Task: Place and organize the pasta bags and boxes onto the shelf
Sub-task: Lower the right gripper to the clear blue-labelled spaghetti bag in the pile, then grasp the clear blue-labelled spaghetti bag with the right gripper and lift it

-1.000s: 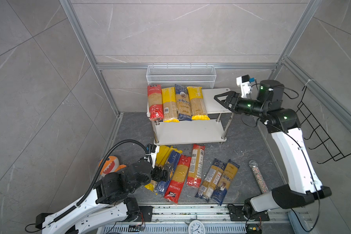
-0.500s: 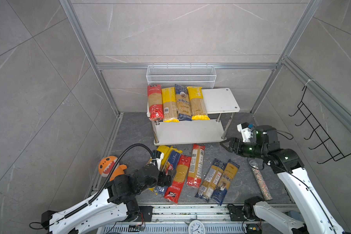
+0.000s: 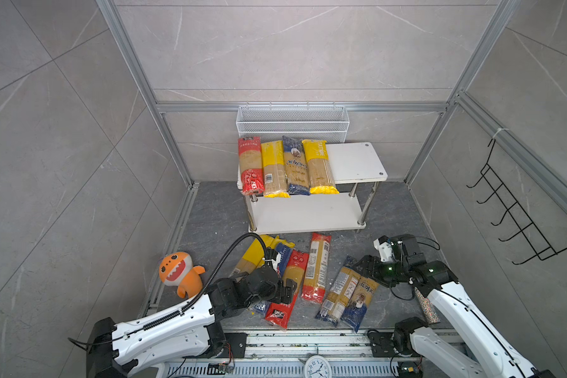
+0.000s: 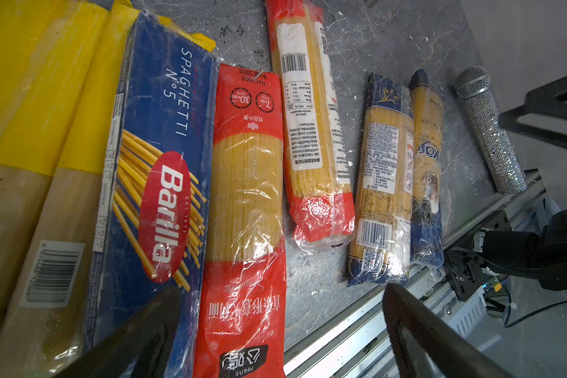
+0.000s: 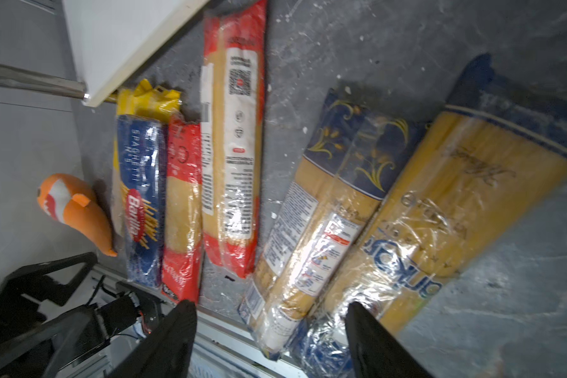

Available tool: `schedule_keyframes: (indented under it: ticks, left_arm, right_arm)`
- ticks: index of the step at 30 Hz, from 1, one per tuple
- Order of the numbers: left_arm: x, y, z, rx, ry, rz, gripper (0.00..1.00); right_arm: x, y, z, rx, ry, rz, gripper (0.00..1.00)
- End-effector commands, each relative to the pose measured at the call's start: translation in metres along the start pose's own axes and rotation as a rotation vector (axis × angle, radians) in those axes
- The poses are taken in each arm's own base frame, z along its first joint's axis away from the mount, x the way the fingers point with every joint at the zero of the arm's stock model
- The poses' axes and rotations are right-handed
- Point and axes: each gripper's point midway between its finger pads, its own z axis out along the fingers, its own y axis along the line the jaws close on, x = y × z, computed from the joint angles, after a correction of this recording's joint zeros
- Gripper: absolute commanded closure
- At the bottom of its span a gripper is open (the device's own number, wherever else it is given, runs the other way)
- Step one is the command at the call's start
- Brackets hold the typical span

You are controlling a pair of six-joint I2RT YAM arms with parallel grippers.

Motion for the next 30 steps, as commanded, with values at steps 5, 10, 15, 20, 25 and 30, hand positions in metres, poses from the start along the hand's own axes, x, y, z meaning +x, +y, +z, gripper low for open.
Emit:
schedule_keyframes:
  ticks: [5, 10, 15, 20, 25, 30]
  left_arm:
    - [-0.013, -0.015, 0.005, 0.045, -0.035, 0.012, 0.01]
    - [-0.017, -0.023, 0.012, 0.043, -0.008, 0.067, 0.00]
    - [-0.023, -0.031, 0.022, 0.051, 0.032, 0.116, 0.00]
    - [-0.033, -0.033, 0.028, 0.090, 0.041, 0.112, 0.00]
    - [-0.037, -0.027, 0.030, 0.106, 0.042, 0.098, 0.00]
    - [-0.035, -0.016, 0.027, 0.108, 0.043, 0.077, 0.00]
  right_arm:
    - [0.023, -0.064, 0.020, 0.237, -0.008, 0.161, 0.25]
    - [0.036, -0.084, 0.032, 0.305, 0.024, 0.238, 0.25]
    - [0.048, -0.093, 0.043, 0.335, 0.068, 0.258, 0.25]
    - [0.047, -0.091, 0.046, 0.369, 0.076, 0.245, 0.25]
    - [0.045, -0.083, 0.053, 0.434, 0.077, 0.192, 0.25]
    - [0.051, -0.077, 0.074, 0.449, 0.119, 0.187, 0.25]
